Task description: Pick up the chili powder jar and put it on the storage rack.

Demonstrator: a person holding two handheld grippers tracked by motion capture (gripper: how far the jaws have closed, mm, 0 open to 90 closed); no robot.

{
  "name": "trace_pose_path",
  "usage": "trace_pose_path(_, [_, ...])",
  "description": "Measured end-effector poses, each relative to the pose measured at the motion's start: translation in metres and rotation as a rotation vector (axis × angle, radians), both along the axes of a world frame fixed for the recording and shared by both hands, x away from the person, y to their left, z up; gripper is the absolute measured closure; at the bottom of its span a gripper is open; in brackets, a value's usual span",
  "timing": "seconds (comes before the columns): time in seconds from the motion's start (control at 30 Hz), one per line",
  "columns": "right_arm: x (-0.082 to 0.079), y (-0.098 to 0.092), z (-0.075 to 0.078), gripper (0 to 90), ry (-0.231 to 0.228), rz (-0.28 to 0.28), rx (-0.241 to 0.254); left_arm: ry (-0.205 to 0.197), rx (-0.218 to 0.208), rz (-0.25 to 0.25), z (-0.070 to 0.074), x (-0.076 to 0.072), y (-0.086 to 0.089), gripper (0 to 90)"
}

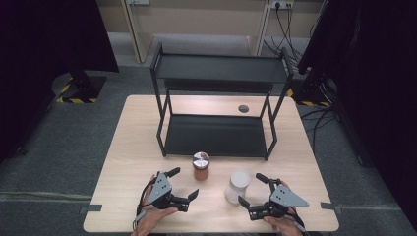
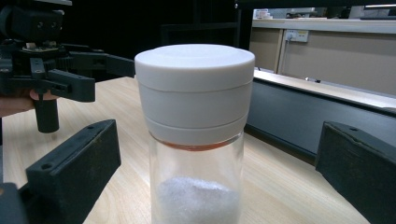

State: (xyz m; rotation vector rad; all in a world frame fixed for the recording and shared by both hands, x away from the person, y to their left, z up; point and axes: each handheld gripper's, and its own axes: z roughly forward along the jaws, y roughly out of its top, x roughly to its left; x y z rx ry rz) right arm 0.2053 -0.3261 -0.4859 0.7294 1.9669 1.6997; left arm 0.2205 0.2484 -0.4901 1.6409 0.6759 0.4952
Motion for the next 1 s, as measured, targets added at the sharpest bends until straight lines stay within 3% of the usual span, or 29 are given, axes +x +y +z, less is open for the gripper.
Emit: trace_pose_path(1.0, [-0.0048, 0.0031, -0.0007, 0.3, -0.007, -0.013, 0.001, -0.001, -0.004, -0.001, -0.0054, -0.0024, -0.0015, 0.3])
